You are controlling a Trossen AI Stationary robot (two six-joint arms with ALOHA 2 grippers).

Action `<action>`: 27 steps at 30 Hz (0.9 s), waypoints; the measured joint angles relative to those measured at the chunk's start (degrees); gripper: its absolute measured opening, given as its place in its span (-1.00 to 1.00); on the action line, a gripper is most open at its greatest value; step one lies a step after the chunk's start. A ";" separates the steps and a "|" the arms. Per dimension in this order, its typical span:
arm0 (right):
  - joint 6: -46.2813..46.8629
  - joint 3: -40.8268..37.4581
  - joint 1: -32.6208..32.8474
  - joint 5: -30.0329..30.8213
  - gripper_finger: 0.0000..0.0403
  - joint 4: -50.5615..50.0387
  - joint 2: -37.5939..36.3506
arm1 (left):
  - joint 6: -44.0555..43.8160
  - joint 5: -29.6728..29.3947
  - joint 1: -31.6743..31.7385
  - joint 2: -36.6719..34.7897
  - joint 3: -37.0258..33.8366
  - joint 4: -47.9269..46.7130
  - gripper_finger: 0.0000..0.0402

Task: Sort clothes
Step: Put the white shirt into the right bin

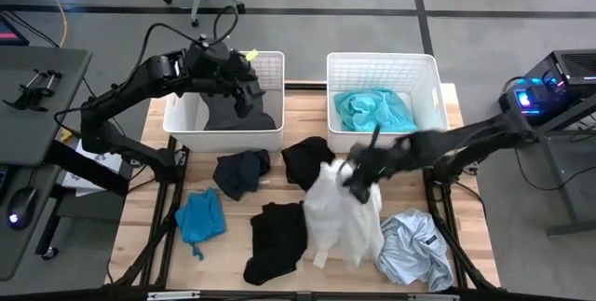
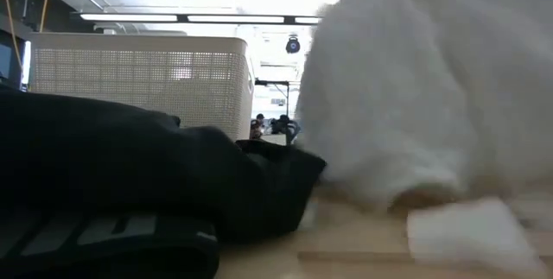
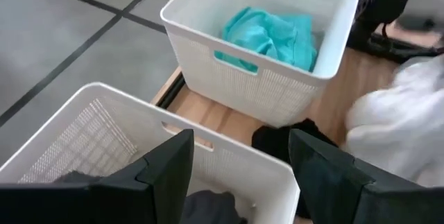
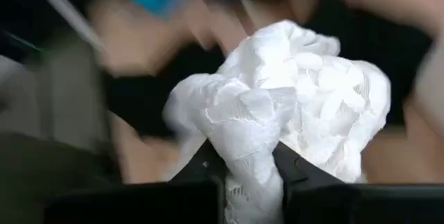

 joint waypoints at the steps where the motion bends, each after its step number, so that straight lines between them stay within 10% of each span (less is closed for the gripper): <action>1: -2.35 2.70 -0.75 0.79 -0.89 -0.04 -1.42 | 0.00 -0.01 0.00 0.00 0.02 0.25 0.11; 18: -56.79 44.95 -21.64 35.65 -0.88 -1.45 -3.50 | -0.07 0.00 0.02 0.00 0.02 2.75 0.11; 27: -45.61 34.99 -45.59 23.66 -0.88 -18.06 -3.46 | -0.17 0.00 0.02 0.00 0.02 2.98 0.11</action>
